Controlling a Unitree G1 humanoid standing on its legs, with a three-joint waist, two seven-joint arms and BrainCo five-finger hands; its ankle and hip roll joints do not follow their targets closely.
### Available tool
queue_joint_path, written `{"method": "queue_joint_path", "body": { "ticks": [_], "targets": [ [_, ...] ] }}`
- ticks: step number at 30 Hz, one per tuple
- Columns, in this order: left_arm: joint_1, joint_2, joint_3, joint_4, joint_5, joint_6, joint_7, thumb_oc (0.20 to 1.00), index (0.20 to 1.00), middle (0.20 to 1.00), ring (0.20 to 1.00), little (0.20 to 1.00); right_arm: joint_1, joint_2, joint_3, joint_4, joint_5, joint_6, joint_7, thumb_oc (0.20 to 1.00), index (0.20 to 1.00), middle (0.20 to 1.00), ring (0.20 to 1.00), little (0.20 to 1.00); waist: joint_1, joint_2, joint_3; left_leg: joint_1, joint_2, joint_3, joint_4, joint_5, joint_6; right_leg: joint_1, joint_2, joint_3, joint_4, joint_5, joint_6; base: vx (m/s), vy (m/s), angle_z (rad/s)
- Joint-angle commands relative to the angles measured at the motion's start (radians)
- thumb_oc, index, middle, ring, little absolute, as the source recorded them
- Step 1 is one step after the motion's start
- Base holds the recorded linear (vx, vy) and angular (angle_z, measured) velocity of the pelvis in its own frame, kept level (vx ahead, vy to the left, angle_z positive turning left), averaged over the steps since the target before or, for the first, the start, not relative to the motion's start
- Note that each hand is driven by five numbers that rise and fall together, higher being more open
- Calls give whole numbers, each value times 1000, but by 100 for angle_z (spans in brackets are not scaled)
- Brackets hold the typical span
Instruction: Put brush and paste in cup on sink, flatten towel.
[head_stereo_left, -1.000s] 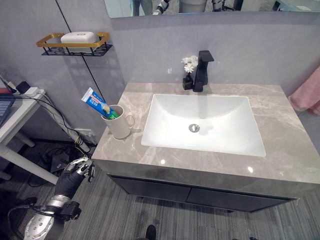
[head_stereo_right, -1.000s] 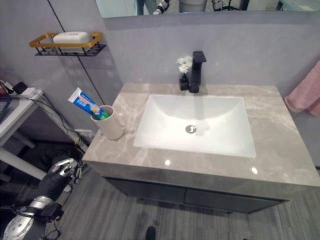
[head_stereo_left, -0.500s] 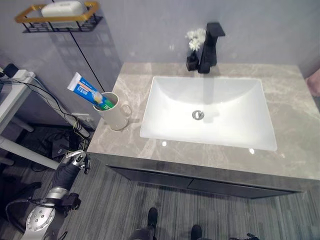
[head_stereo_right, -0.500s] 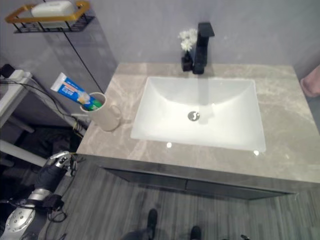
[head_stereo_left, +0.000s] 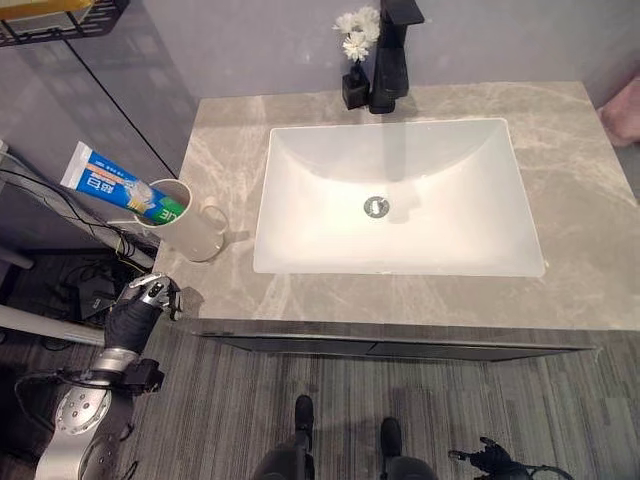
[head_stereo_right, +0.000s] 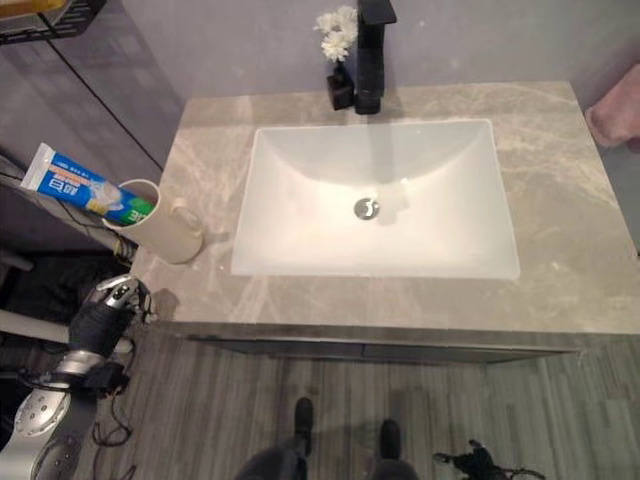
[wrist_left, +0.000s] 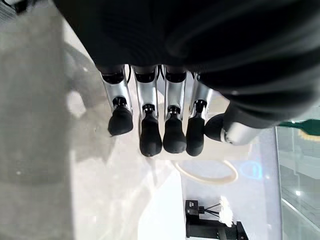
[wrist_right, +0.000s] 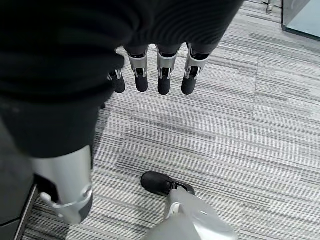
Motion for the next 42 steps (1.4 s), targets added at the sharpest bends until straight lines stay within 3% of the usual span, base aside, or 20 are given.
{"method": "queue_joint_path", "body": {
  "ticks": [1,35,42],
  "targets": [
    [-36,24,63,-19,-25,-68,29,200,200,200,200,200,-26,-10,51,-4,-5,-5,-18,1000,1000,1000,1000,1000,-9,-18,-2,27,97,45,13,-38,-53,-71,-94,21,-1,99,49,12,1,-9],
    [-197,11,-12,148,66,-69,90,200,200,200,200,200,-51,-4,102,-40,2,-9,-23,1000,1000,1000,1000,1000,-37,-37,-3,23,102,70,13,-53,-52,-104,-89,50,-1,94,49,12,0,-2],
    [-207,14,-24,103,62,-67,81,200,200,200,200,200,-48,-1,103,-30,1,-6,-19,1000,1000,1000,1000,1000,-42,-39,-3,23,103,76,13,-55,-52,-109,-88,59,-1,97,50,1,1,-10]
  ]
}}
